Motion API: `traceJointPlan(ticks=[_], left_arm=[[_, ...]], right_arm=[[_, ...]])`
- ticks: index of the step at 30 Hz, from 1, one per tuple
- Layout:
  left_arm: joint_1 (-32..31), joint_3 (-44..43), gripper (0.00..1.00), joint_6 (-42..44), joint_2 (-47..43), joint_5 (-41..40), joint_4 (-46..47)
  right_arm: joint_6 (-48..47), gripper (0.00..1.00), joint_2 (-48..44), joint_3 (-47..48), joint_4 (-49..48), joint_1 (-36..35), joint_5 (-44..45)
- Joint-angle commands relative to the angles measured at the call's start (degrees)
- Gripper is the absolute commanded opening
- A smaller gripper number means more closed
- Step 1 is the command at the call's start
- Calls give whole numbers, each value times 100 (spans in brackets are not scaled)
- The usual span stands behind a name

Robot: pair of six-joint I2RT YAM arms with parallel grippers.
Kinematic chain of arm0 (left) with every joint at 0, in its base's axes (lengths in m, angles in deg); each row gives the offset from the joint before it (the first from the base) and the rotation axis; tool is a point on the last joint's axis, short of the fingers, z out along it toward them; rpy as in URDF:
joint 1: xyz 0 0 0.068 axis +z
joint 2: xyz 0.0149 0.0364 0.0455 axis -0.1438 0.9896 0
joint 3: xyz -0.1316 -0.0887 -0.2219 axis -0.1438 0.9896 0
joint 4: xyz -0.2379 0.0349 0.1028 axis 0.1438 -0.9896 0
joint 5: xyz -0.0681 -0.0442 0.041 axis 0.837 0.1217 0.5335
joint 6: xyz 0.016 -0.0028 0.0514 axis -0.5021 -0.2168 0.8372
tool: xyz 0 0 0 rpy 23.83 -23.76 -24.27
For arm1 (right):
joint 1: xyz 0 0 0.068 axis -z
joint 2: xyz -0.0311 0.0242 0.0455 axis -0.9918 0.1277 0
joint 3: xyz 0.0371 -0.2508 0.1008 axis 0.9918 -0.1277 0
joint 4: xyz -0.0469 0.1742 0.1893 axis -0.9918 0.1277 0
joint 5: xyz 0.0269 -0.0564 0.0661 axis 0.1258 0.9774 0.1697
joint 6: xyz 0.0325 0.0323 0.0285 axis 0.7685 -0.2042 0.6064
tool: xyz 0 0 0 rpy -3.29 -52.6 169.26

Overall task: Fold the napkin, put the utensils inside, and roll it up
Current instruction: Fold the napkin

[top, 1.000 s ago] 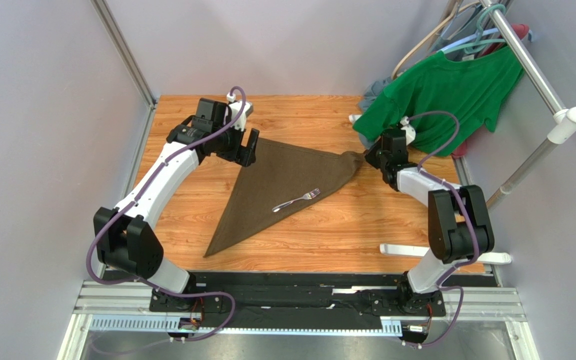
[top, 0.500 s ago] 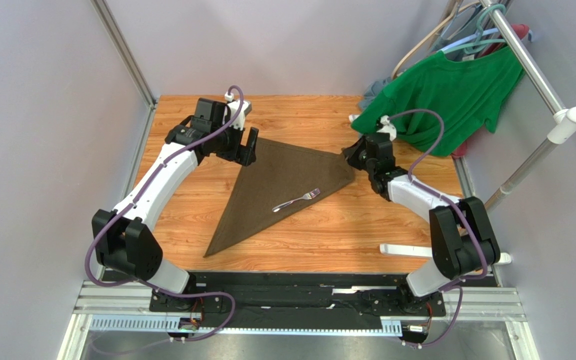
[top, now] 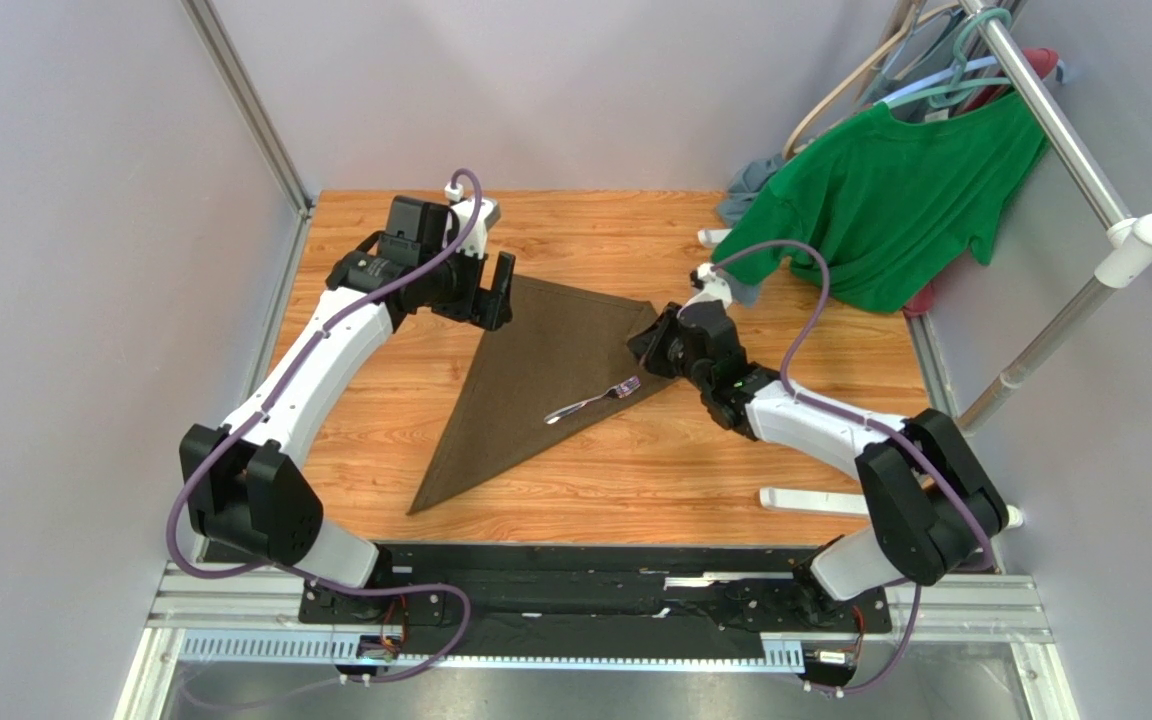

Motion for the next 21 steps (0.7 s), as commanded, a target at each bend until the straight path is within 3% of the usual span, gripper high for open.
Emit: traceJointPlan(ticks=[1,21], left_arm=[[31,-79,91,-84,-285,33,72],[31,-87,91,-101,-382,174,63]], right_arm=[[287,0,186,-48,-572,-421,251],[489,0,792,444,-906,-1354,155]])
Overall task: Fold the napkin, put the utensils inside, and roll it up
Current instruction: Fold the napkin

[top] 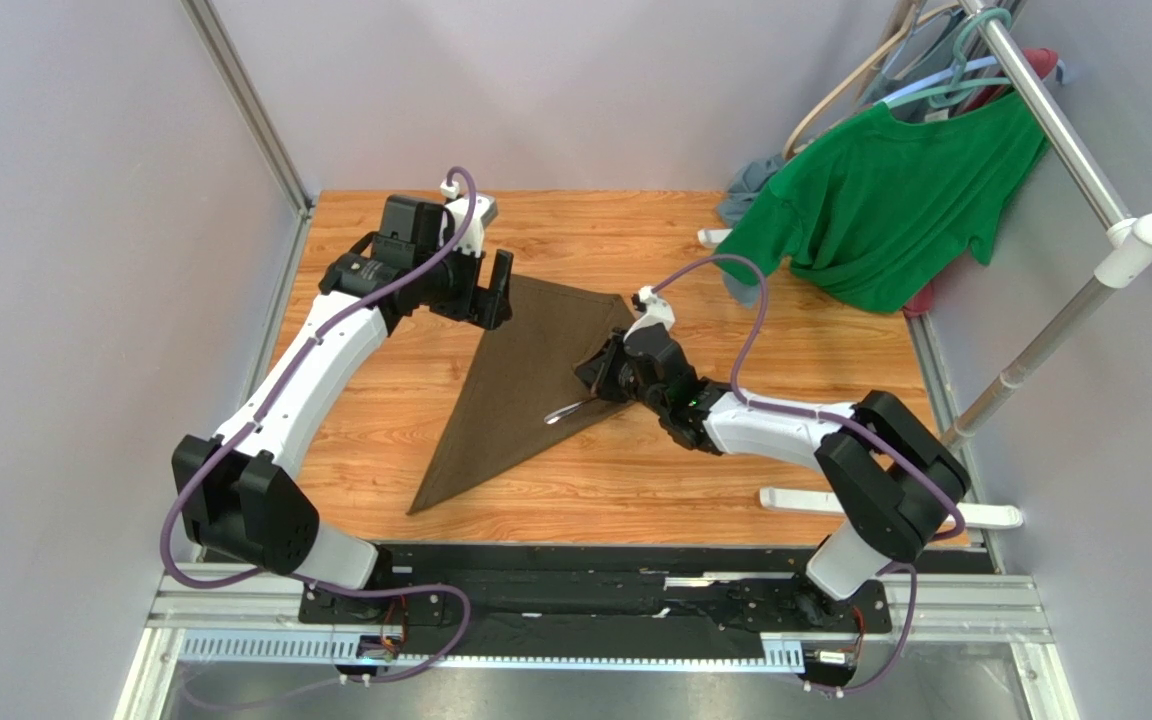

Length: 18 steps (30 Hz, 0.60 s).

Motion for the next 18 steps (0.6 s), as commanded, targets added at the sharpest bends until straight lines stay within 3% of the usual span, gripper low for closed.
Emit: traceJointPlan(ticks=[1,18], left_arm=[[29,-79,91,-75,-203,91,63],[29,-87,91,-75,-203,144,45]], right_arm=[[93,0,128,333,-426,-189,13],[67,0,401,632,-513,-479,-215]])
